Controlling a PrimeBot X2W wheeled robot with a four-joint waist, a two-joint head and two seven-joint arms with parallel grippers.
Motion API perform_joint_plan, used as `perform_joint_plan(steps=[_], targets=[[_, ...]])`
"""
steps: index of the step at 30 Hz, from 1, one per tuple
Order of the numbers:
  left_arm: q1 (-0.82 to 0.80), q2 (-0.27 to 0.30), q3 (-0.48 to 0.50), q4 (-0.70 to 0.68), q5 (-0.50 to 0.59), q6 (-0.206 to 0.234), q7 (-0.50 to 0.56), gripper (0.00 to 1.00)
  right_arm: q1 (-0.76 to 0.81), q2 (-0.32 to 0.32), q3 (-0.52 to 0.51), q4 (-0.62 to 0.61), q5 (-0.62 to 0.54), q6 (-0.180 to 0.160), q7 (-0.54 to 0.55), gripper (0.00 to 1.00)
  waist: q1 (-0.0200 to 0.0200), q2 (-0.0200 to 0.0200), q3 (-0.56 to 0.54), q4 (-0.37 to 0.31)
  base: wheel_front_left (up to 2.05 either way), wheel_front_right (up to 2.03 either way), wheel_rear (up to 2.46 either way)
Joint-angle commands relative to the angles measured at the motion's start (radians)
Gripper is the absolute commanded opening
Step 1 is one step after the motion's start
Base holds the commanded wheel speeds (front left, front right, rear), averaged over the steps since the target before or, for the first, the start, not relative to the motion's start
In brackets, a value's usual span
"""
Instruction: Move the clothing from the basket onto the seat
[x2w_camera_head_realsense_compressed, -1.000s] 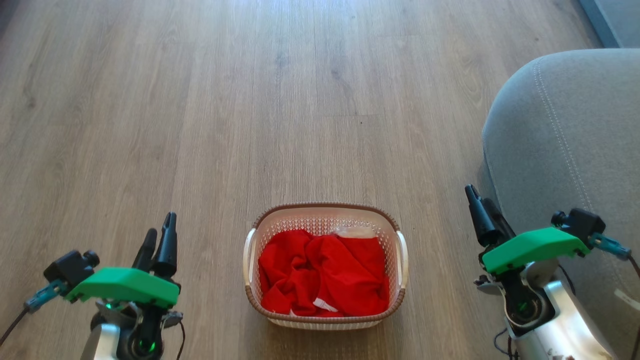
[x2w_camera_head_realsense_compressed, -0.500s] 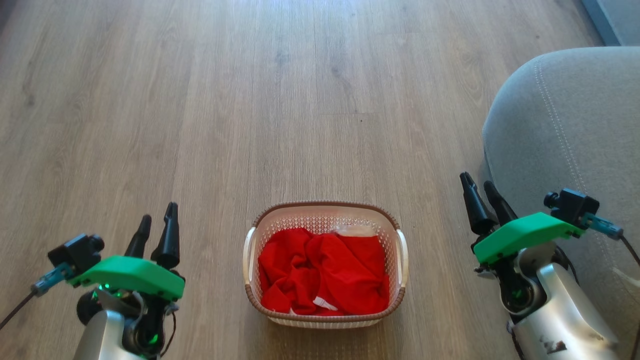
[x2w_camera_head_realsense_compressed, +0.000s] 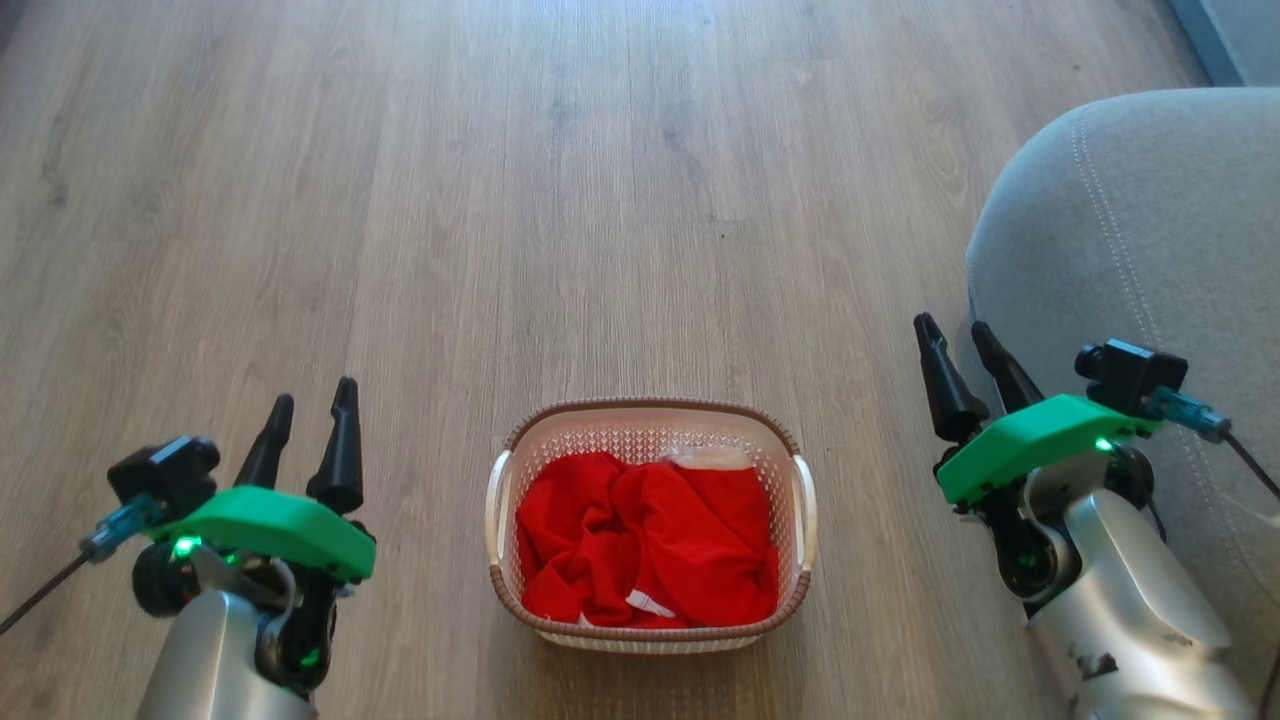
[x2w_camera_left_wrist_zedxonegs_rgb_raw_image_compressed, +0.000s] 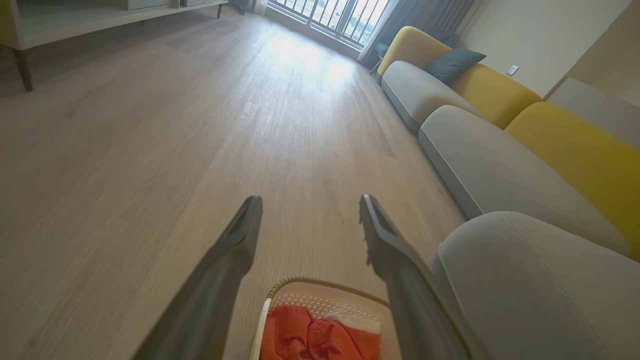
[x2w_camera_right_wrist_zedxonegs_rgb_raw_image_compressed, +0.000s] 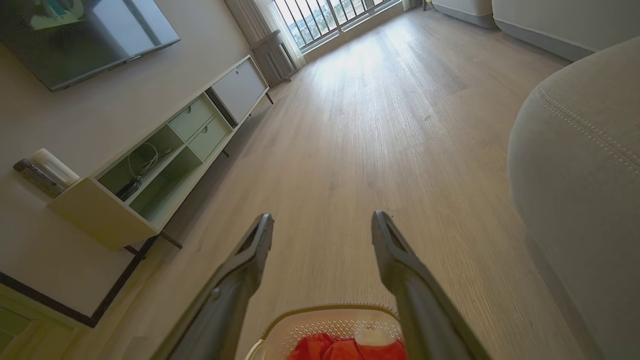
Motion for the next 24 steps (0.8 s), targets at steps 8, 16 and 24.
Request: perform_joint_plan(steps=[8,16,24], targets=[[-0.086,0.028,0.027,-0.022,0.119,-0.008,-0.036,1.0,-0.096,-0.018,0.028,-0.008,-0.11,0.0,-0.041,1.0,-0.0001,0.0,0.006,0.001,0.0,0.0,0.0],[-0.112,0.029,0.035,-0.014,0.219,-0.008,-0.06,1.0,-0.132,-0.023,0.039,0.008,-0.201,0.0,-0.064,1.0,-0.0001,0.0,0.011,0.004,0.0,0.0,0.0],[-0.137,0.029,0.047,-0.008,0.317,-0.009,-0.083,1.0,-0.168,-0.027,0.053,0.026,-0.288,0.0,-0.088,1.0,-0.0001,0.0,0.014,0.004,0.0,0.0,0.0]])
